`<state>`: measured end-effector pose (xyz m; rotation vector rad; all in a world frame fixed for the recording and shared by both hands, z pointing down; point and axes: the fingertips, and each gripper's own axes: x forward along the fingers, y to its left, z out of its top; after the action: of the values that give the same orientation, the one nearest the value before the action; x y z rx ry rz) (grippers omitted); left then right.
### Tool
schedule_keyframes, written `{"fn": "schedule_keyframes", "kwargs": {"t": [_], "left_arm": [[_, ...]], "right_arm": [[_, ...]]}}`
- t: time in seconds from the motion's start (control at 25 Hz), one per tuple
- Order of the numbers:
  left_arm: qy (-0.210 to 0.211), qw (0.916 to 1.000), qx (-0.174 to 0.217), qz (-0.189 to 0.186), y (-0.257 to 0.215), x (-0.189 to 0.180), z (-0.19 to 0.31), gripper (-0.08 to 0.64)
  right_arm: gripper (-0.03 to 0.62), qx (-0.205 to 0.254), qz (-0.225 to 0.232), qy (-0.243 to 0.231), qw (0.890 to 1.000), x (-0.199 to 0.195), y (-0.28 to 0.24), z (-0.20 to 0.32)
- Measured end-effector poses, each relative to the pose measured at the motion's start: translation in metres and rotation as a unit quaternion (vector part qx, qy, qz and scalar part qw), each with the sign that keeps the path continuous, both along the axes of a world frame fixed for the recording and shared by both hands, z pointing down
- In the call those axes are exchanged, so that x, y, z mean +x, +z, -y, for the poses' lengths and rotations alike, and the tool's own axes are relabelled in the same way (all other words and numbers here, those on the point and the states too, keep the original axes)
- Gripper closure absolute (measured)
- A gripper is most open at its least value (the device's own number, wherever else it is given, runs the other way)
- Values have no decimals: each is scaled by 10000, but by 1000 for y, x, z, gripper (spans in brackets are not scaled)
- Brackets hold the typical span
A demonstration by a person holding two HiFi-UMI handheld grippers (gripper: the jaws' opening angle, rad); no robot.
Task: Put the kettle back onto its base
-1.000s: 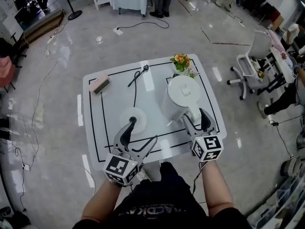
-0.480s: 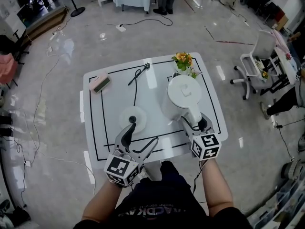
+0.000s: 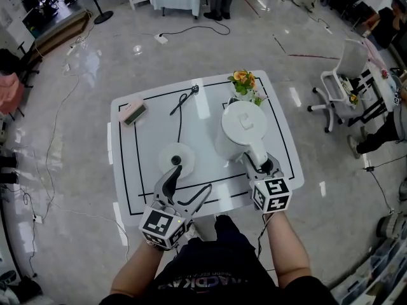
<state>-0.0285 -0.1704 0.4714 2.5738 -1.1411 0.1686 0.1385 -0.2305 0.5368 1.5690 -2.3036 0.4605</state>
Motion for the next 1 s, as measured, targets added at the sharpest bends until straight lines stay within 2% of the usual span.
{"fn": "schedule_keyframes", "kwargs": {"t": [0.64,1.0], "left_arm": [[61,10000,-48,-13,-1,-5,-3,187],[-169,9999,16,-3,-9,-23,-6,373]], "right_arm": [[463,-7,-168,-30,9999,1,0,-2],[483,174,-226,-137,9995,2,-5,-3]]}}
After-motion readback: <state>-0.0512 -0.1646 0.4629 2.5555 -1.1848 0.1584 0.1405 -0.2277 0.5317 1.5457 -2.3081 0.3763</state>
